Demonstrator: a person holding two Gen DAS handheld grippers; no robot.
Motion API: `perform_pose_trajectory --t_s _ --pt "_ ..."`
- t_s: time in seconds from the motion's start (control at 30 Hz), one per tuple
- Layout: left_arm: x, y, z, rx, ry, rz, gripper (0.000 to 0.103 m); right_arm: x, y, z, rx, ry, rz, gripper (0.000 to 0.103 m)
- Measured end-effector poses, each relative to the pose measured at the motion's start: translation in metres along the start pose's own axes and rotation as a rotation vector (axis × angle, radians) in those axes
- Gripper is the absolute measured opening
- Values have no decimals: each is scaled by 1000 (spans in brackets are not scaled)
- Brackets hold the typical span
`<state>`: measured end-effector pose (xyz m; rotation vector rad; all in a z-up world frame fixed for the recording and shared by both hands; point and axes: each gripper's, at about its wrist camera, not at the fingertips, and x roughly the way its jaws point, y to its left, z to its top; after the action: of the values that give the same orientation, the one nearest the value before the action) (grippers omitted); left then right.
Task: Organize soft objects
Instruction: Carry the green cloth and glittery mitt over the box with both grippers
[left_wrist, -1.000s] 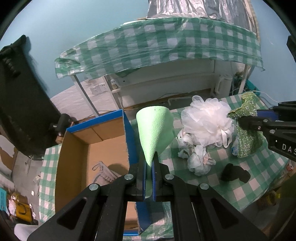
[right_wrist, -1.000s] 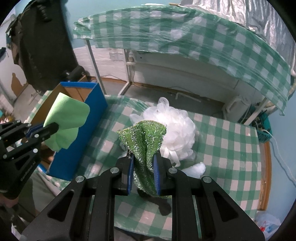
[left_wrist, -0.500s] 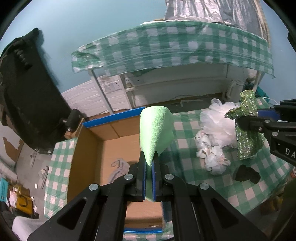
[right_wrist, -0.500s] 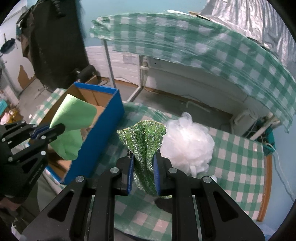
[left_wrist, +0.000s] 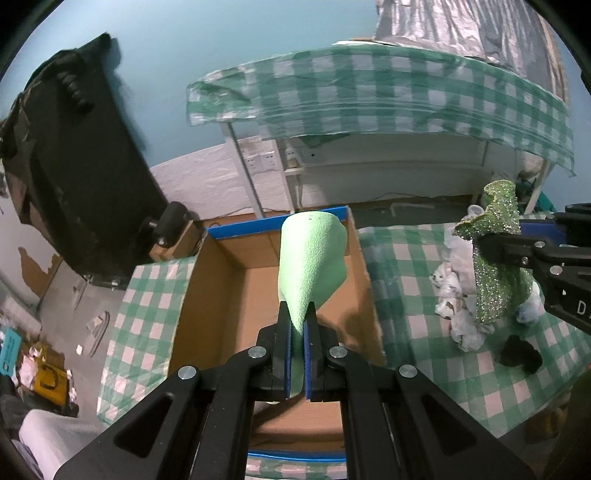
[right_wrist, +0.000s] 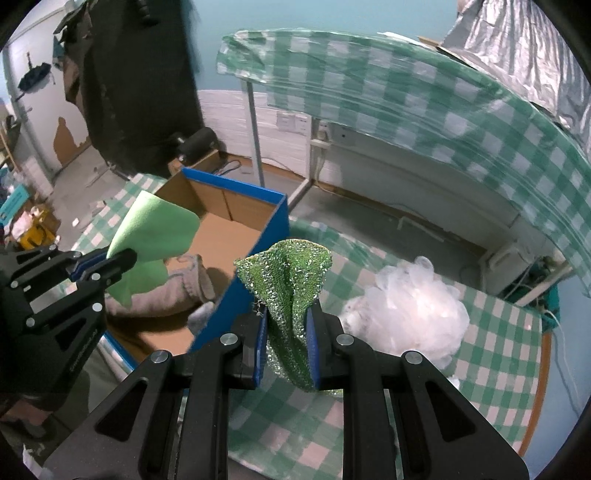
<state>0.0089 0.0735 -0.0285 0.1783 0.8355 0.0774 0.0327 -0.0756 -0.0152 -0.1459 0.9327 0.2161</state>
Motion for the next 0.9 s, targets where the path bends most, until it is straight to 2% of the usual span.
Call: perform_pose_trajectory --t_s 0.43,0.9 --pt "24 37 -7 -68 47 56 5 26 36 25 -64 1 48 17" --pt "46 68 -14 -112 84 100 5 58 78 40 -115 42 129 17"
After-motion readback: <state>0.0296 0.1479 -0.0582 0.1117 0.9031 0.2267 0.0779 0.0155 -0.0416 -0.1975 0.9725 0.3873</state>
